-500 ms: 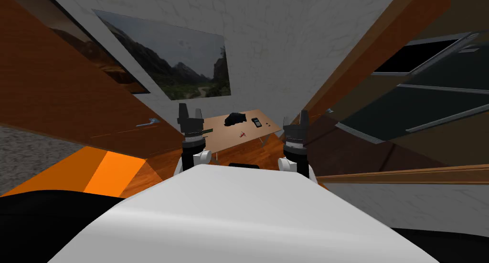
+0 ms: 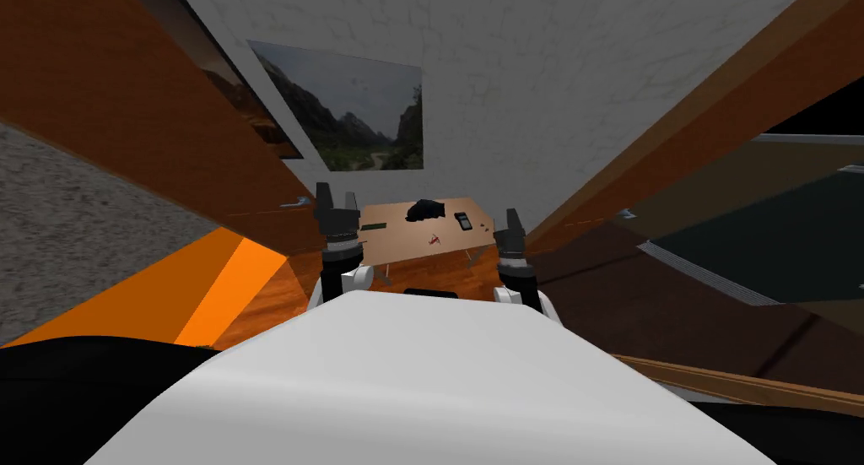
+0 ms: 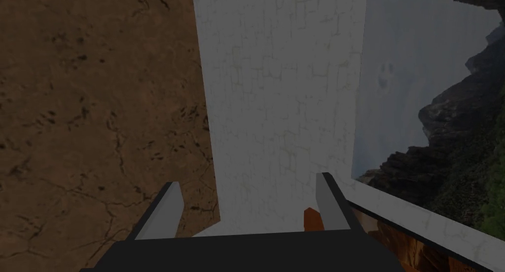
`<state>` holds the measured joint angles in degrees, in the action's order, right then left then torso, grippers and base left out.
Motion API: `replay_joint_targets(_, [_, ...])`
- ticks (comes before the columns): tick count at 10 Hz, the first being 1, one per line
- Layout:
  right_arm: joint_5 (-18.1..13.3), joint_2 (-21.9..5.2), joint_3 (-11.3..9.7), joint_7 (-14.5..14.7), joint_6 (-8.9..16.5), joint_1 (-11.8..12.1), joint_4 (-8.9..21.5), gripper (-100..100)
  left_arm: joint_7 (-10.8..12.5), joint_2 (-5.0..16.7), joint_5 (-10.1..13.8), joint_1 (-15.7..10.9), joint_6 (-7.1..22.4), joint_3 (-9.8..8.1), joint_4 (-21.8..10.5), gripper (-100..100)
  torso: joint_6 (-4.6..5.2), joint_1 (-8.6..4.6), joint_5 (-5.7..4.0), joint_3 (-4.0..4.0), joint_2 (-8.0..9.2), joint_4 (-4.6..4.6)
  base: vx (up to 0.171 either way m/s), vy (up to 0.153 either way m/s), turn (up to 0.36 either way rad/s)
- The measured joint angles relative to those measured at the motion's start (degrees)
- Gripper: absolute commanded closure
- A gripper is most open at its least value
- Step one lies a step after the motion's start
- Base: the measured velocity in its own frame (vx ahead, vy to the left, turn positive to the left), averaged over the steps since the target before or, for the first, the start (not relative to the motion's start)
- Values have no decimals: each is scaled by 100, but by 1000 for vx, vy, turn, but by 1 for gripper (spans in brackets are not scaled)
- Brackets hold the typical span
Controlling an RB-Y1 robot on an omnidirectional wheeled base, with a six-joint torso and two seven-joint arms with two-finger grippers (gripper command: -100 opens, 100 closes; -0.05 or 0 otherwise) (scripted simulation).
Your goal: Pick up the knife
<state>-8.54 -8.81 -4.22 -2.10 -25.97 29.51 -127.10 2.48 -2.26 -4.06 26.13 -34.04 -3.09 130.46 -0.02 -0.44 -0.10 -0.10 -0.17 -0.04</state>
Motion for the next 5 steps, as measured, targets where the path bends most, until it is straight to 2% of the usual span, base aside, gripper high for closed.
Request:
replay_joint_targets(1, [-37,-181,37,69,-42,50,205,-100,0,0,0,0,0,0,0,0,-1,-4,-1,-1,-1,0,42,-135,374])
replay_joint_targets(3, [-212,-454,-60,313,-113,285,535,-100,0,0,0,0,0,0,0,0,1,-7,-2,-4,-8,-2,38,-109,337])
replay_joint_targets(5, [-328,-641,-126,445,28,387,584,-100,0,0,0,0,0,0,0,0,1,9,2,-1,-2,0,8,-85,277])
